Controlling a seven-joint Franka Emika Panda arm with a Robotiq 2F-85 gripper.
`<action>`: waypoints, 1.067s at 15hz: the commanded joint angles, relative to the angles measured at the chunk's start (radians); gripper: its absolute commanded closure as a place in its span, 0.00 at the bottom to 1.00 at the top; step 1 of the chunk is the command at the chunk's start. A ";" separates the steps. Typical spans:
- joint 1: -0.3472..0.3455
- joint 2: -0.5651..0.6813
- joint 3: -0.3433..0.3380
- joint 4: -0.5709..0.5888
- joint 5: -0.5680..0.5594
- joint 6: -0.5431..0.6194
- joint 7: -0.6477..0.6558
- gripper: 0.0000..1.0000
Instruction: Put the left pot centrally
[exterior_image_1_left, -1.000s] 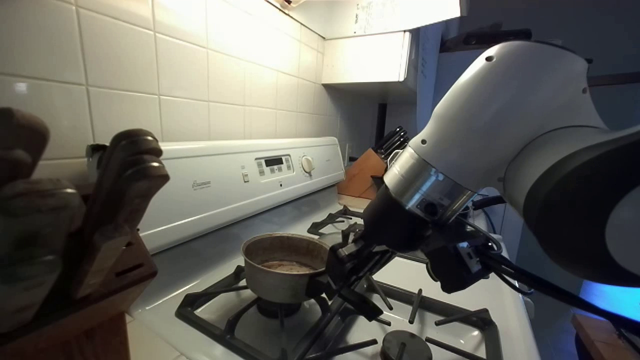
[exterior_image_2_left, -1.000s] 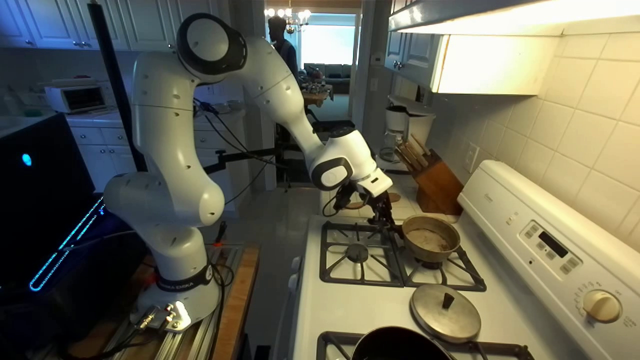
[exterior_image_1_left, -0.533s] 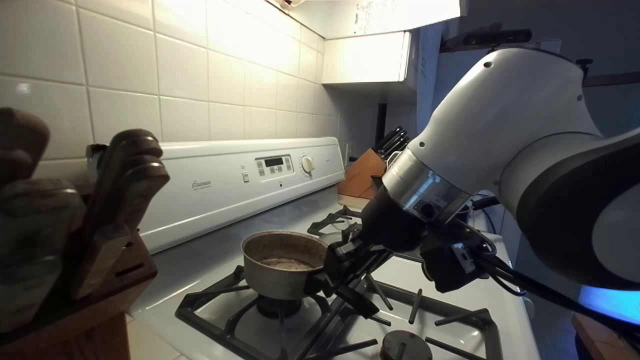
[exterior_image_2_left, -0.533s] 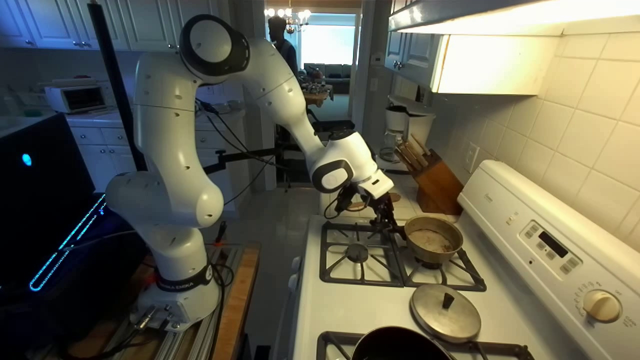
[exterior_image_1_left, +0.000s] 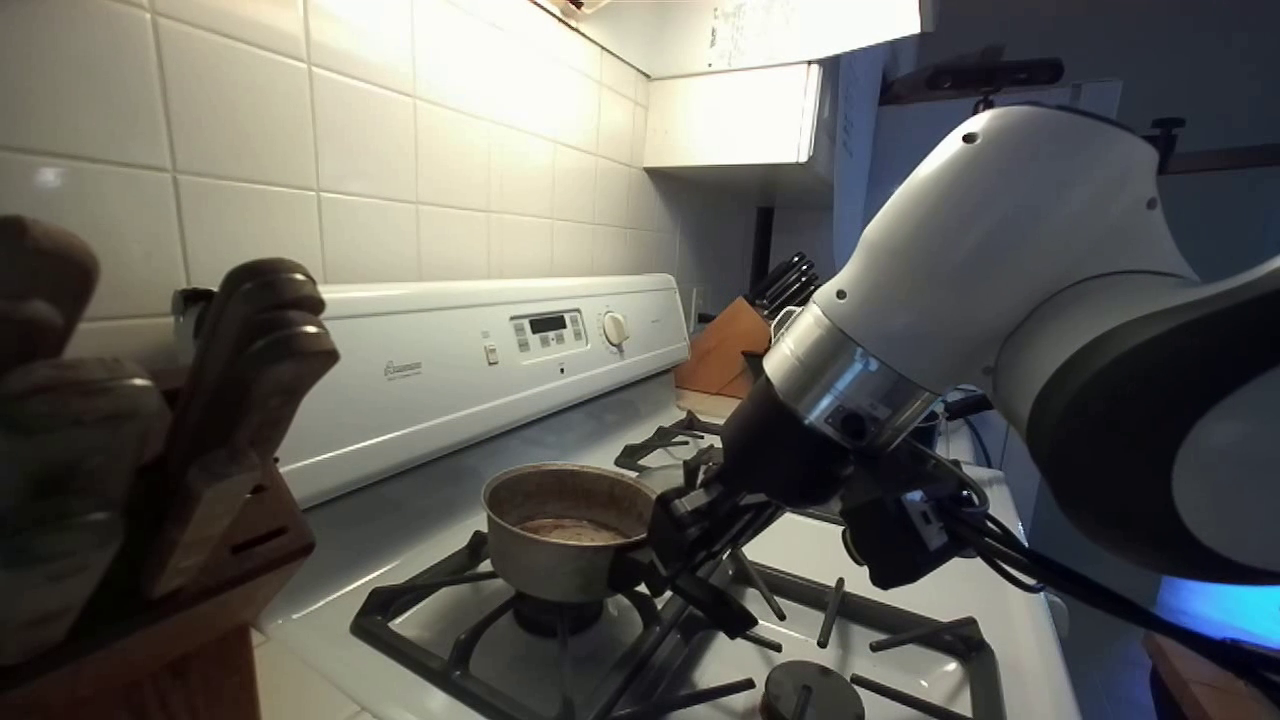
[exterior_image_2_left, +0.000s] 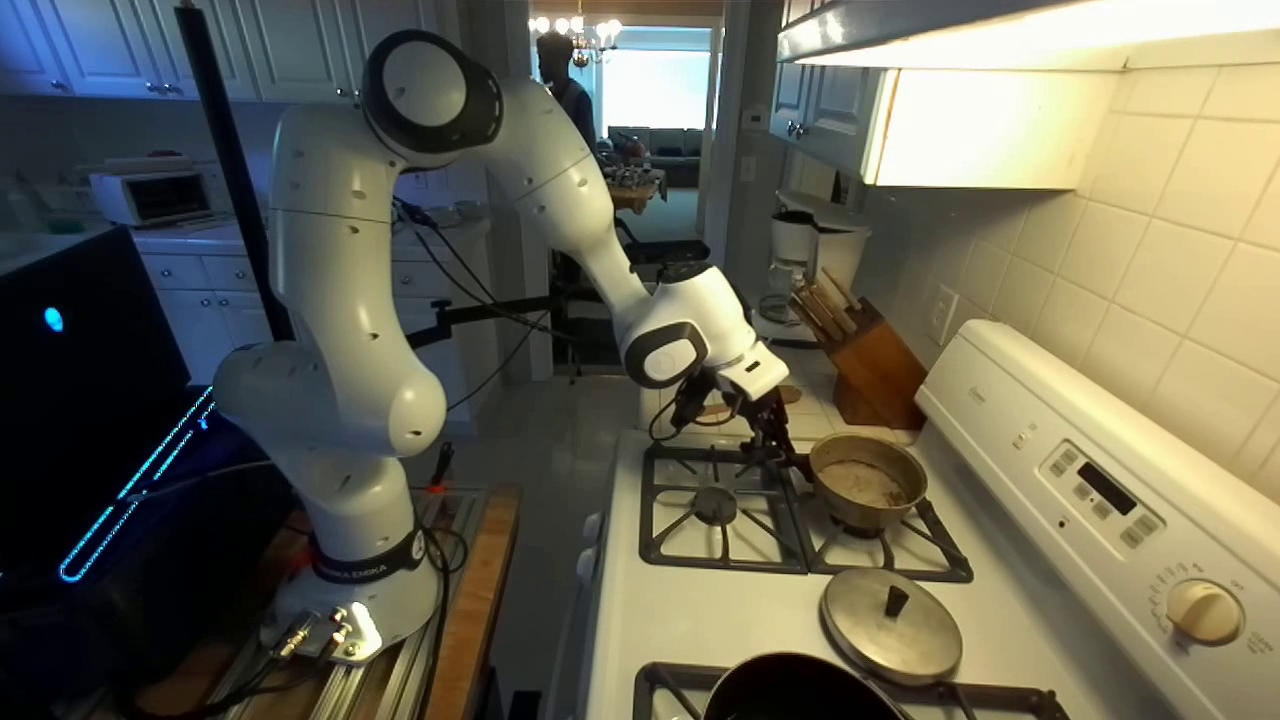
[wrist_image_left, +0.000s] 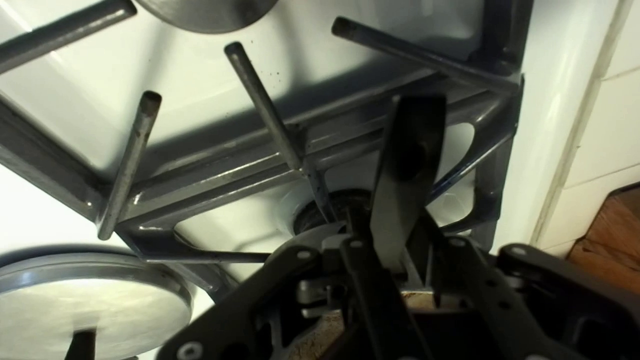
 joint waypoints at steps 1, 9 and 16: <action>-0.022 -0.032 0.015 0.019 -0.003 0.038 -0.006 0.49; 0.007 -0.028 -0.026 0.025 -0.005 0.052 -0.009 0.03; 0.340 -0.066 -0.473 0.142 0.033 -0.161 -0.023 0.00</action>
